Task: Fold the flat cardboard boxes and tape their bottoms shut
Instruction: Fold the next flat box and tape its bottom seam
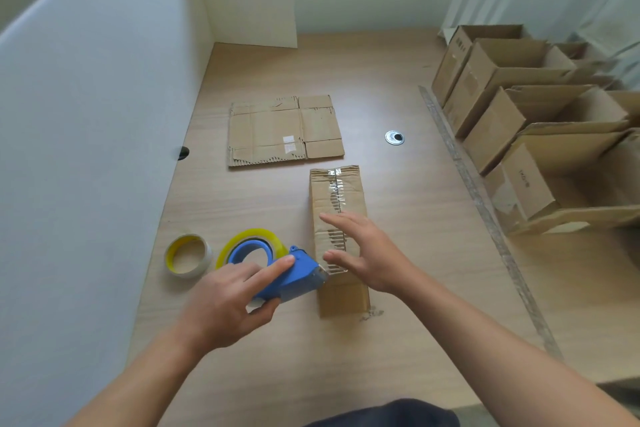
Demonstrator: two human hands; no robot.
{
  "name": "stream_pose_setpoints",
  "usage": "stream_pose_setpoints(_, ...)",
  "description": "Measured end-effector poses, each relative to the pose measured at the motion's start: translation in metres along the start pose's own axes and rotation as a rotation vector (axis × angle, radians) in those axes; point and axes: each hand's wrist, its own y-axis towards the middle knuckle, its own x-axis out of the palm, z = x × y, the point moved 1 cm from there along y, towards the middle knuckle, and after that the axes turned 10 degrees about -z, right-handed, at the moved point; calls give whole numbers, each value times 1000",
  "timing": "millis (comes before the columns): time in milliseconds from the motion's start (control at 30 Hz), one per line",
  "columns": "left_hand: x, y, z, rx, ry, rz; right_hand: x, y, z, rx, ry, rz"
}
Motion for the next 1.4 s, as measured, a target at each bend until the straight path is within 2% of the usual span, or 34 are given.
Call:
stream_pose_setpoints(267, -6, 9, 8, 17, -69, -77, 3, 4, -1, 96, 160, -37)
stream_pose_setpoints(433, -18, 17, 6, -170, -256, -294, -4, -3, 5, 142, 171, -2)
stream_pose_setpoints(567, -25, 30, -1, -228, -391, -407, -9, -14, 12, 186, 195, 32)
stream_pose_setpoints(800, -48, 32, -32, -391, -292, -665, -38, -67, 62, 392, 317, 198)
stream_pose_setpoints(1033, -37, 68, -28, -494, -225, -864, -18, -64, 78, 483, 278, 148)
stream_pose_setpoints(1400, -30, 87, -37, -571, -285, -953, 4, -51, 101, 639, 314, 160)
